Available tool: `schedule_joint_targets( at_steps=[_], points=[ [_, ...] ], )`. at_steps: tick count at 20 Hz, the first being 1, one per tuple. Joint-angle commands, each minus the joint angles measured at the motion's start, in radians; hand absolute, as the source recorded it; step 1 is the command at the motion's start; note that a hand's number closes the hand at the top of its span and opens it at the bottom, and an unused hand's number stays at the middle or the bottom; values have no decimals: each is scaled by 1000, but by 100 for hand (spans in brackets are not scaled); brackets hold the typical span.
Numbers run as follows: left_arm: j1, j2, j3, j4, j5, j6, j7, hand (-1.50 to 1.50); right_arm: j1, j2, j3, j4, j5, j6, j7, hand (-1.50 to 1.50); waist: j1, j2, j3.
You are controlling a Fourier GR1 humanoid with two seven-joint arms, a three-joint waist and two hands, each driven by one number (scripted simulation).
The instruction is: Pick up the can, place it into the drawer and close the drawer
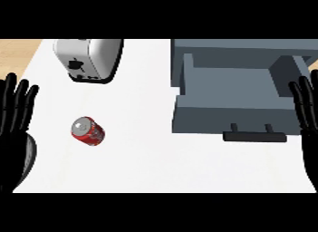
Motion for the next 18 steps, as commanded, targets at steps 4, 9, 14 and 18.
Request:
schedule_joint_targets(
  at_steps=[4, 9, 14, 18],
  points=[
    [-72, 125, -10, 76, 338, -341, -51, -150, -5, -4, 14, 1, -51, 41, 11, -150, -35, 6, 13],
    [17, 315, 5, 200, 451, -572, 47, -150, 107, 40, -47, 40, -3, -80, 162, -150, -43, 8, 13],
    [-32, 509, 179, 312, 686, -772, 69, -150, 148, 22, -106, -1, -50, -68, 179, -150, -21, 1, 16],
    [-39, 576, 252, 466, 750, -908, 45, -150, 238, 3, -148, -17, -107, 2, 111, -150, -22, 1, 16]
  ],
)
